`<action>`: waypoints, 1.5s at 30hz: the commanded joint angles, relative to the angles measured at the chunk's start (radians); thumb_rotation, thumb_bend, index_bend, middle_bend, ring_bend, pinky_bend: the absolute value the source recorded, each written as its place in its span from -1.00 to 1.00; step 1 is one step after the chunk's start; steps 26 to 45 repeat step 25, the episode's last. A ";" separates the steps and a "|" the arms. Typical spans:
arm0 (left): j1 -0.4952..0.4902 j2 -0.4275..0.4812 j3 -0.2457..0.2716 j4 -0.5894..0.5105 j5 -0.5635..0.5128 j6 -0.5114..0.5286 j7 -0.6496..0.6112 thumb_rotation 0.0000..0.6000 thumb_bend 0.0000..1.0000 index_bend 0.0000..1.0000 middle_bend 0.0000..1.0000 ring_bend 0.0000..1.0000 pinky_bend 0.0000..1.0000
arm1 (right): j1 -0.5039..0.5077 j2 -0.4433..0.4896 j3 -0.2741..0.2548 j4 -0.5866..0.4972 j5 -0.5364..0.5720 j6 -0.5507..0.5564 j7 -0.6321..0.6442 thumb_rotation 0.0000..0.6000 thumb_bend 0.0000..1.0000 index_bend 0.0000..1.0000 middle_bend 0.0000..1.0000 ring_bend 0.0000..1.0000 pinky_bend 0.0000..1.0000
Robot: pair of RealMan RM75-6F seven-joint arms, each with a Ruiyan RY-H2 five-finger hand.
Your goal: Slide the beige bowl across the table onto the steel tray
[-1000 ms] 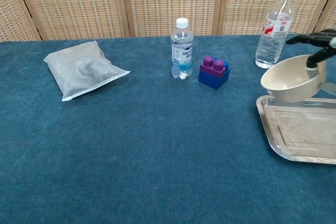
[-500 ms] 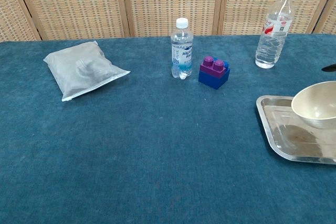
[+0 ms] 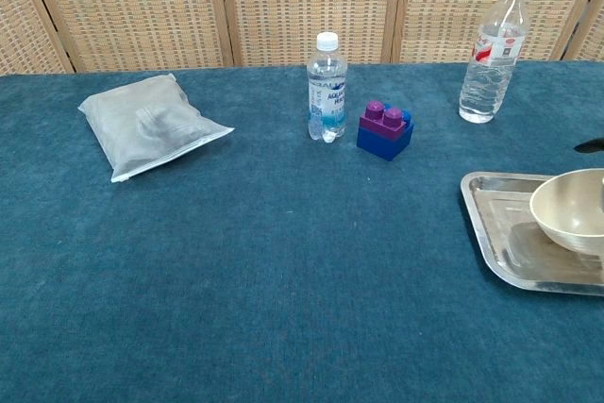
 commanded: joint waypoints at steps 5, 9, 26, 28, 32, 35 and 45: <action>0.001 0.005 0.002 -0.004 0.005 -0.005 -0.008 1.00 -1.00 -1.00 -1.00 -1.00 -1.00 | -0.034 0.038 0.002 -0.035 0.002 0.049 -0.018 1.00 -0.73 -0.92 -1.00 -1.00 -1.00; 0.006 0.011 0.004 -0.013 0.017 0.003 -0.017 1.00 -1.00 -1.00 -1.00 -1.00 -1.00 | -0.071 0.083 0.001 -0.092 -0.025 0.141 -0.018 1.00 -0.78 -0.94 -1.00 -1.00 -1.00; 0.107 -0.007 0.052 -0.018 0.145 0.186 -0.022 1.00 -1.00 -1.00 -1.00 -1.00 -1.00 | -0.250 0.097 0.099 -0.350 0.058 0.432 -0.235 1.00 -1.00 -1.00 -1.00 -1.00 -1.00; 0.107 -0.007 0.052 -0.018 0.145 0.186 -0.022 1.00 -1.00 -1.00 -1.00 -1.00 -1.00 | -0.250 0.097 0.099 -0.350 0.058 0.432 -0.235 1.00 -1.00 -1.00 -1.00 -1.00 -1.00; 0.107 -0.007 0.052 -0.018 0.145 0.186 -0.022 1.00 -1.00 -1.00 -1.00 -1.00 -1.00 | -0.250 0.097 0.099 -0.350 0.058 0.432 -0.235 1.00 -1.00 -1.00 -1.00 -1.00 -1.00; 0.107 -0.007 0.052 -0.018 0.145 0.186 -0.022 1.00 -1.00 -1.00 -1.00 -1.00 -1.00 | -0.250 0.097 0.099 -0.350 0.058 0.432 -0.235 1.00 -1.00 -1.00 -1.00 -1.00 -1.00; 0.107 -0.007 0.052 -0.018 0.145 0.186 -0.022 1.00 -1.00 -1.00 -1.00 -1.00 -1.00 | -0.250 0.097 0.099 -0.350 0.058 0.432 -0.235 1.00 -1.00 -1.00 -1.00 -1.00 -1.00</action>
